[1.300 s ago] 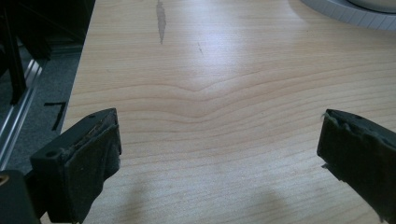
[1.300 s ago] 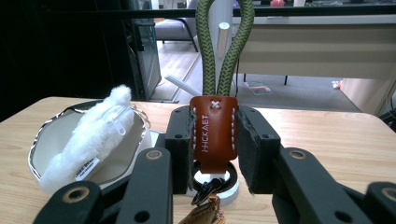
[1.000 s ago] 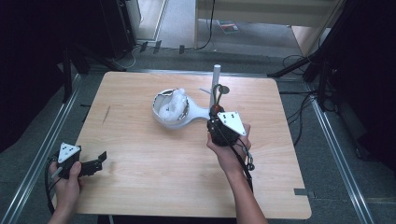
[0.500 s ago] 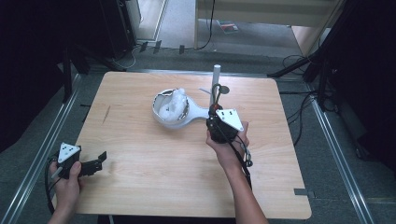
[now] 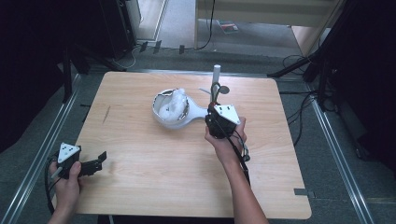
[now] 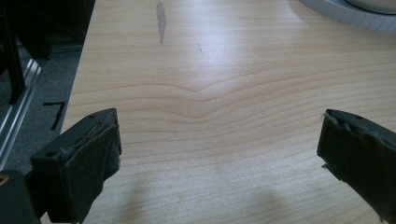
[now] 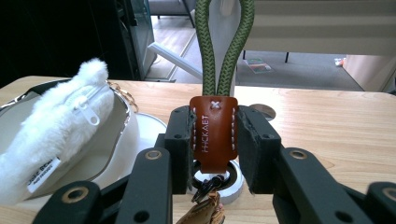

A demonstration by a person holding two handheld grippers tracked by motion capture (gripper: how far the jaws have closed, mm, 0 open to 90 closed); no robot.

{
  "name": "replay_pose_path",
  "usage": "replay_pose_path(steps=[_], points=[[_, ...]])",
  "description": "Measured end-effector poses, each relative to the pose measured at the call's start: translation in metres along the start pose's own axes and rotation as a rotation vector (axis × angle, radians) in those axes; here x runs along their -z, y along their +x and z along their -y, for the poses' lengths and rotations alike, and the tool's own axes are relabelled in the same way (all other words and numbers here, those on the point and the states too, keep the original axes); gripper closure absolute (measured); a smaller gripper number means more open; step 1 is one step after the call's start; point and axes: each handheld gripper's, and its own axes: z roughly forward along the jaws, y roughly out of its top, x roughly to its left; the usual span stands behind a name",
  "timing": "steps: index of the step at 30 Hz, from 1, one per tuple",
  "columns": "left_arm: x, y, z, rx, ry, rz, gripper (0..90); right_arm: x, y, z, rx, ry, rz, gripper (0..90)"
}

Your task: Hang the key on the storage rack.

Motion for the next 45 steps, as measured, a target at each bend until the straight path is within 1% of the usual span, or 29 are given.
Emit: replay_pose_path(steps=[2, 10, 11, 16, 17, 18, 19, 20, 22, 23, 24, 26, 27, 28, 29, 30, 31, 32, 33, 35, 38, 39, 41, 42, 45], points=[[0.000, 0.000, 0.000, 0.001, 0.000, 0.000, 0.4, -0.001, 0.000, 0.000, -0.006, 0.003, 0.002, 68.1], [-0.001, 0.000, 0.000, 0.003, 0.002, -0.001, 0.4, -0.008, -0.002, 0.001, -0.004, 0.010, -0.001, 65.9], [-0.001, 0.000, 0.000, 0.003, 0.002, -0.001, 0.4, -0.009, -0.003, 0.001, -0.003, 0.001, -0.008, 62.4], [0.000, 0.000, 0.000, 0.002, 0.001, -0.001, 0.4, -0.010, -0.003, 0.001, 0.017, -0.005, -0.016, 54.3], [0.000, 0.000, 0.000, 0.001, 0.001, -0.002, 0.4, -0.009, -0.004, 0.002, 0.038, -0.013, -0.018, 49.4], [0.000, 0.000, 0.000, 0.001, 0.001, -0.002, 0.4, -0.009, -0.004, 0.002, 0.038, -0.013, -0.018, 49.4], [0.000, 0.000, 0.000, 0.002, 0.001, -0.003, 0.4, -0.009, -0.005, 0.002, 0.053, -0.026, -0.012, 45.2], [0.000, 0.000, 0.000, 0.000, 0.003, -0.003, 0.4, -0.008, -0.006, 0.002, 0.051, -0.031, -0.016, 43.1], [0.000, 0.000, 0.000, -0.001, 0.004, -0.004, 0.4, -0.008, -0.008, 0.001, 0.052, -0.033, -0.023, 42.5], [0.000, 0.000, 0.000, -0.001, 0.004, -0.005, 0.4, -0.007, -0.010, 0.000, 0.045, -0.034, -0.026, 40.9], [0.000, 0.000, 0.000, -0.003, 0.005, -0.005, 0.4, -0.006, -0.011, 0.000, 0.050, -0.036, -0.033, 39.0], [-0.001, 0.000, 0.000, -0.002, 0.007, -0.004, 0.3, -0.002, -0.015, -0.002, 0.055, -0.001, -0.061, 30.8], [-0.001, 0.000, 0.000, -0.002, 0.007, -0.004, 0.4, -0.002, -0.015, -0.002, 0.055, -0.001, -0.061, 30.8], [-0.001, 0.000, 0.000, -0.003, 0.007, -0.004, 0.4, 0.001, -0.019, -0.003, 0.043, 0.042, -0.069, 22.7], [-0.001, 0.000, 0.000, -0.003, 0.008, -0.004, 0.4, 0.001, -0.019, -0.003, 0.043, 0.042, -0.069, 22.7], [-0.001, 0.000, -0.001, -0.004, 0.012, -0.005, 0.4, 0.004, -0.024, -0.003, 0.031, 0.080, -0.072, 14.8], [-0.001, 0.000, -0.001, -0.004, 0.012, -0.004, 0.4, 0.006, -0.026, -0.003, 0.037, 0.096, -0.076, 12.1], [-0.001, 0.000, -0.001, -0.004, 0.012, -0.004, 0.4, 0.006, -0.026, -0.003, 0.037, 0.096, -0.076, 12.1], [-0.001, 0.000, -0.001, -0.004, 0.008, -0.003, 0.4, 0.011, -0.031, 0.000, 0.058, 0.087, -0.079, 11.4], [-0.001, 0.000, -0.001, -0.002, 0.008, -0.002, 0.4, 0.016, -0.035, 0.004, 0.068, 0.075, -0.076, 10.1], [-0.002, -0.001, -0.001, -0.004, 0.010, -0.003, 0.4, 0.020, -0.039, 0.007, 0.065, 0.075, -0.085, 9.7], [-0.002, -0.001, -0.001, -0.004, 0.010, -0.003, 0.4, 0.023, -0.045, 0.011, 0.065, 0.073, -0.088, 9.7], [-0.002, -0.001, -0.001, -0.004, 0.010, -0.003, 0.4, 0.025, -0.047, 0.014, 0.068, 0.076, -0.088, 9.6], [-0.002, -0.001, -0.001, -0.003, 0.010, -0.004, 0.4, 0.028, -0.052, 0.018, 0.071, 0.082, -0.085, 9.4], [-0.001, -0.001, -0.001, -0.005, 0.009, -0.004, 0.4, 0.033, -0.059, 0.024, 0.069, 0.088, -0.088, 9.5]])
